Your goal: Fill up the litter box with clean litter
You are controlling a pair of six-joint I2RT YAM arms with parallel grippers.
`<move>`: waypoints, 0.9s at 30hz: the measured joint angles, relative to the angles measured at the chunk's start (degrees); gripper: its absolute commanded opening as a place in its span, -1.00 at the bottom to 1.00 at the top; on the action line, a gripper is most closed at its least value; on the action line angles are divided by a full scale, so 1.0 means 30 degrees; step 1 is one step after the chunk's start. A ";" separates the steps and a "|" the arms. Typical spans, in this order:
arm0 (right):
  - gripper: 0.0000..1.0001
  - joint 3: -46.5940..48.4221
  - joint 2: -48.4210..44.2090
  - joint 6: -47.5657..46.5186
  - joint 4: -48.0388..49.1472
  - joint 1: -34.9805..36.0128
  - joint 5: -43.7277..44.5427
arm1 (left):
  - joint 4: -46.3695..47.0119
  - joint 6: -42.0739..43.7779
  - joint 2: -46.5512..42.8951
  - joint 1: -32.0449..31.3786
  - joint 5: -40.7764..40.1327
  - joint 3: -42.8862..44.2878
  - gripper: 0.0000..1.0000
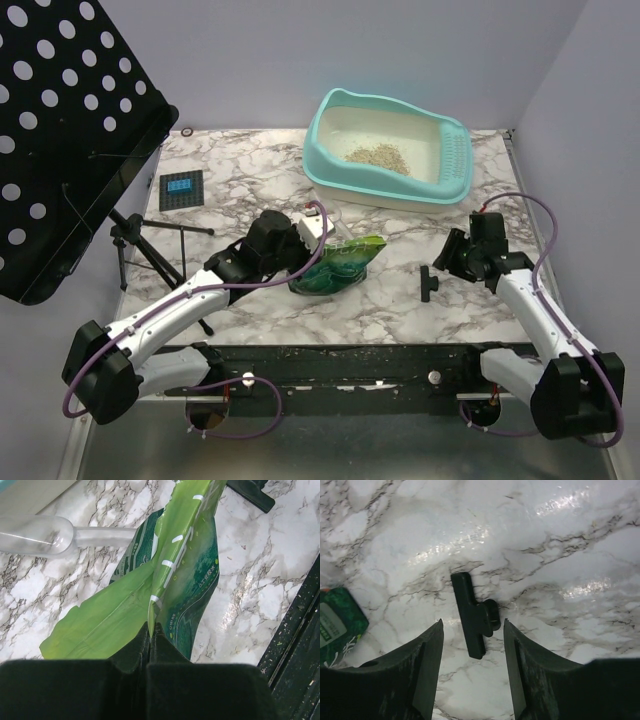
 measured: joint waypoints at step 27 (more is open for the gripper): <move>-0.03 -0.2645 0.1982 0.1341 0.3169 -0.1173 -0.2135 | -0.0080 -0.0138 -0.0029 0.0000 -0.0044 0.0000 -1.00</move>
